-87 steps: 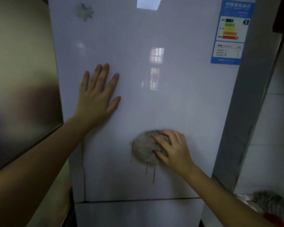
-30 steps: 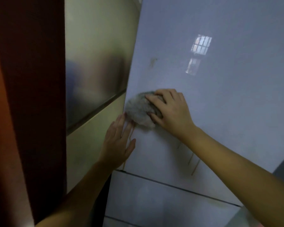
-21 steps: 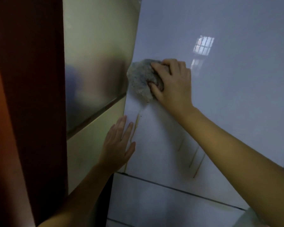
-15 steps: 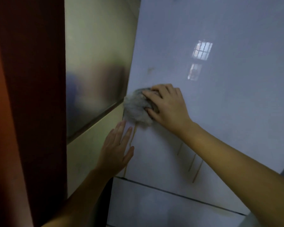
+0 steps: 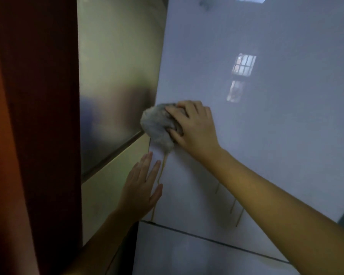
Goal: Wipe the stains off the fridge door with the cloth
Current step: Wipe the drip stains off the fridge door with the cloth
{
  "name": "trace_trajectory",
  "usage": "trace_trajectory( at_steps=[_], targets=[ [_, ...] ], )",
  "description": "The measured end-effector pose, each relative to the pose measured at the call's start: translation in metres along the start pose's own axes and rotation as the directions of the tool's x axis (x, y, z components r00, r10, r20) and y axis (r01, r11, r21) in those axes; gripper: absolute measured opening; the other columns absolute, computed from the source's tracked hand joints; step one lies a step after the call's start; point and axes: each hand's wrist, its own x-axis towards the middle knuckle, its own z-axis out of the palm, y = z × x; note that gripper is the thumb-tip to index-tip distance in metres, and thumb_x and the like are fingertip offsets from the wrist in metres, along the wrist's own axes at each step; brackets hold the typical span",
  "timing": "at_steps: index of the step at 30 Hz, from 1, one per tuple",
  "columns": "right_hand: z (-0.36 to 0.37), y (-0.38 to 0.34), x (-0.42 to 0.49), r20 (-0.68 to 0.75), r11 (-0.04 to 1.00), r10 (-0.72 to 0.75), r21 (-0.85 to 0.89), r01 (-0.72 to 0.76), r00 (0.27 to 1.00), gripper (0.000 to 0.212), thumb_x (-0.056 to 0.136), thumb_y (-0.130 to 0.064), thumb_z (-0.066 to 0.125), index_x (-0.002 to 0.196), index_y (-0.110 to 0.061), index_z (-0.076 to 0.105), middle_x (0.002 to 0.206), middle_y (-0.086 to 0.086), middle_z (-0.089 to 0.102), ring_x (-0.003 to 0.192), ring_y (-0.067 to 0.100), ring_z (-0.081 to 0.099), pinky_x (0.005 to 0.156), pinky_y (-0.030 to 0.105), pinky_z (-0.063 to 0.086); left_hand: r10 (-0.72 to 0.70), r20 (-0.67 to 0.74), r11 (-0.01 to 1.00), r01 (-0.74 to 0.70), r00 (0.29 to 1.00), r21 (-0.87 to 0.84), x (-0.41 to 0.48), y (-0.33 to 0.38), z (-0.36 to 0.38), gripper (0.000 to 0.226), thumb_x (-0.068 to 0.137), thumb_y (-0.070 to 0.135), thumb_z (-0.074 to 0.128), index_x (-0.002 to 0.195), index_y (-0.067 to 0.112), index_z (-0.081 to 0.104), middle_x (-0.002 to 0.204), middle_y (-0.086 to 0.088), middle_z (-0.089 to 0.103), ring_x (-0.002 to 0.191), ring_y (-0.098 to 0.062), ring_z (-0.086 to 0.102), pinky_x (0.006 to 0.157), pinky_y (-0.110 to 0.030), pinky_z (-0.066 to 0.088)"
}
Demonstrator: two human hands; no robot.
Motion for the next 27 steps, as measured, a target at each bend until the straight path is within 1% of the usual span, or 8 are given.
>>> trace_trajectory(
  at_steps=[3, 7, 12, 16, 18, 20, 22, 27],
  targets=[
    [-0.017, 0.028, -0.014, -0.025, 1.000, 0.002, -0.005, -0.002, 1.000, 0.048, 0.085, -0.037, 0.072, 0.128, -0.016, 0.068, 0.120, 0.012, 0.064, 0.106, 0.037, 0.059, 0.083, 0.041, 0.041, -0.017, 0.011, 1.000, 0.017, 1.000, -0.016, 0.002, 0.003, -0.003, 0.068, 0.097, 0.047, 0.046, 0.155, 0.012, 0.037, 0.165, -0.018, 0.024, 0.151, -0.035, 0.029, 0.114, -0.053, 0.042],
    [-0.047, 0.067, 0.040, -0.176, 0.991, 0.130, -0.002, -0.132, 0.976, 0.050, 0.086, -0.040, 0.069, 0.130, -0.016, 0.066, 0.117, 0.014, 0.062, 0.105, 0.038, 0.058, 0.085, 0.041, 0.042, -0.026, 0.015, 1.000, 0.026, 1.000, -0.009, 0.001, 0.007, 0.000, 0.070, 0.096, 0.047, 0.048, 0.155, 0.013, 0.037, 0.166, -0.019, 0.022, 0.152, -0.037, 0.027, 0.115, -0.054, 0.040],
    [-0.041, 0.050, 0.085, -0.201, 0.981, 0.194, 0.025, -0.193, 0.960, 0.053, 0.085, -0.043, 0.065, 0.132, -0.018, 0.063, 0.121, 0.013, 0.059, 0.110, 0.033, 0.053, 0.087, 0.039, 0.041, -0.007, -0.009, 1.000, 0.007, 1.000, 0.001, 0.000, 0.006, 0.002, 0.070, 0.097, 0.048, 0.043, 0.157, 0.015, 0.032, 0.167, -0.018, 0.019, 0.154, -0.035, 0.024, 0.117, -0.052, 0.037],
    [-0.009, 0.010, 0.028, -0.043, 1.000, 0.018, 0.010, -0.017, 0.999, 0.045, 0.086, -0.036, 0.068, 0.125, -0.013, 0.067, 0.120, 0.016, 0.063, 0.106, 0.037, 0.057, 0.084, 0.040, 0.042, -0.013, -0.017, 1.000, 0.013, 1.000, -0.004, 0.000, 0.007, 0.001, 0.072, 0.096, 0.048, 0.045, 0.158, 0.018, 0.025, 0.166, -0.018, 0.020, 0.153, -0.035, 0.024, 0.117, -0.051, 0.036],
    [0.000, 0.004, -0.010, 0.073, 0.990, -0.142, -0.014, 0.143, 0.987, 0.044, 0.089, -0.039, 0.068, 0.124, -0.013, 0.068, 0.119, 0.014, 0.065, 0.104, 0.037, 0.060, 0.081, 0.042, 0.044, 0.009, -0.037, 1.000, -0.010, 0.999, -0.011, 0.002, 0.007, 0.000, 0.070, 0.096, 0.045, 0.047, 0.157, 0.016, 0.029, 0.163, -0.022, 0.028, 0.150, -0.038, 0.031, 0.114, -0.053, 0.041],
    [-0.002, 0.013, -0.028, 0.120, 0.977, -0.209, -0.021, 0.213, 0.971, 0.043, 0.091, -0.041, 0.067, 0.125, -0.014, 0.069, 0.119, 0.013, 0.067, 0.103, 0.036, 0.062, 0.080, 0.041, 0.044, 0.017, -0.045, 1.000, -0.018, 0.999, -0.012, 0.003, 0.007, 0.000, 0.068, 0.097, 0.044, 0.047, 0.156, 0.014, 0.033, 0.161, -0.023, 0.030, 0.148, -0.039, 0.034, 0.113, -0.053, 0.043],
    [-0.010, 0.029, -0.019, 0.068, 0.985, -0.165, -0.039, 0.168, 0.984, 0.044, 0.088, -0.040, 0.071, 0.124, -0.014, 0.070, 0.116, 0.014, 0.067, 0.101, 0.037, 0.062, 0.079, 0.041, 0.045, 0.000, -0.023, 1.000, 0.000, 1.000, 0.003, 0.002, 0.006, 0.001, 0.069, 0.096, 0.046, 0.046, 0.157, 0.015, 0.032, 0.164, -0.022, 0.025, 0.150, -0.038, 0.030, 0.116, -0.051, 0.039],
    [-0.029, 0.053, 0.030, -0.145, 0.993, 0.118, 0.007, -0.118, 0.982, 0.051, 0.086, -0.041, 0.070, 0.130, -0.016, 0.066, 0.118, 0.013, 0.061, 0.105, 0.034, 0.056, 0.083, 0.041, 0.043, -0.008, -0.007, 1.000, 0.008, 1.000, 0.006, 0.000, 0.006, -0.001, 0.067, 0.097, 0.046, 0.045, 0.156, 0.013, 0.037, 0.166, -0.019, 0.023, 0.153, -0.035, 0.027, 0.119, -0.047, 0.034]
  ],
)
